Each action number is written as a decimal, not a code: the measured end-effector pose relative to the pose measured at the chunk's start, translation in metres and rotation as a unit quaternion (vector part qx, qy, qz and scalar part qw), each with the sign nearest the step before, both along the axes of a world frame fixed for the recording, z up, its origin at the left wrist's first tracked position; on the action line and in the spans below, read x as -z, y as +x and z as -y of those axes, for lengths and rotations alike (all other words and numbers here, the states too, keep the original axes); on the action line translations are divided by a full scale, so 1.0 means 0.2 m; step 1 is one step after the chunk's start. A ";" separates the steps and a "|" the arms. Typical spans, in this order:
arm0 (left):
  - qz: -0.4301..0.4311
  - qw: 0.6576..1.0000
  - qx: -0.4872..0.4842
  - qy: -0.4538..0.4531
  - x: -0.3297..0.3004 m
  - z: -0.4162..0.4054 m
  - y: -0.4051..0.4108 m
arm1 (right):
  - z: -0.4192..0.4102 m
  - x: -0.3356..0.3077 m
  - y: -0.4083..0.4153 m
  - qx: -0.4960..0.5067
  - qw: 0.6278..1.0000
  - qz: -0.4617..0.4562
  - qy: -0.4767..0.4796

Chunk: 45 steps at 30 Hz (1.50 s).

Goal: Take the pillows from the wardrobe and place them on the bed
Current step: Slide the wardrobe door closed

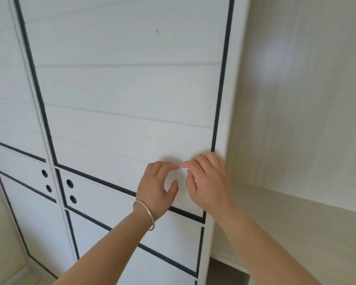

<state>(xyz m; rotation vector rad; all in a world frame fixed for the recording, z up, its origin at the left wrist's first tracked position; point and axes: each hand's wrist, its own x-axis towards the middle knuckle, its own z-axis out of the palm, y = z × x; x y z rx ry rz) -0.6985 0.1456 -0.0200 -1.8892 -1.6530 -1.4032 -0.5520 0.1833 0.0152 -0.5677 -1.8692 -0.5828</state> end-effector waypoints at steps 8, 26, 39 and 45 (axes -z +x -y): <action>-0.088 0.994 -0.028 0.051 -0.10 -0.03 0.16 | -0.05 -0.12 0.13 0.137 0.970 0.194 0.061; -0.220 0.974 -0.040 0.017 -0.10 -0.11 0.47 | -0.05 -0.07 0.43 0.150 0.952 0.255 0.083; -0.263 0.958 0.067 0.090 -0.14 -0.13 1.09 | 0.02 -0.01 1.10 0.169 0.962 0.144 0.157; -0.273 0.949 0.102 0.117 -0.14 -0.14 1.44 | 0.07 0.00 1.47 0.227 0.952 0.125 0.163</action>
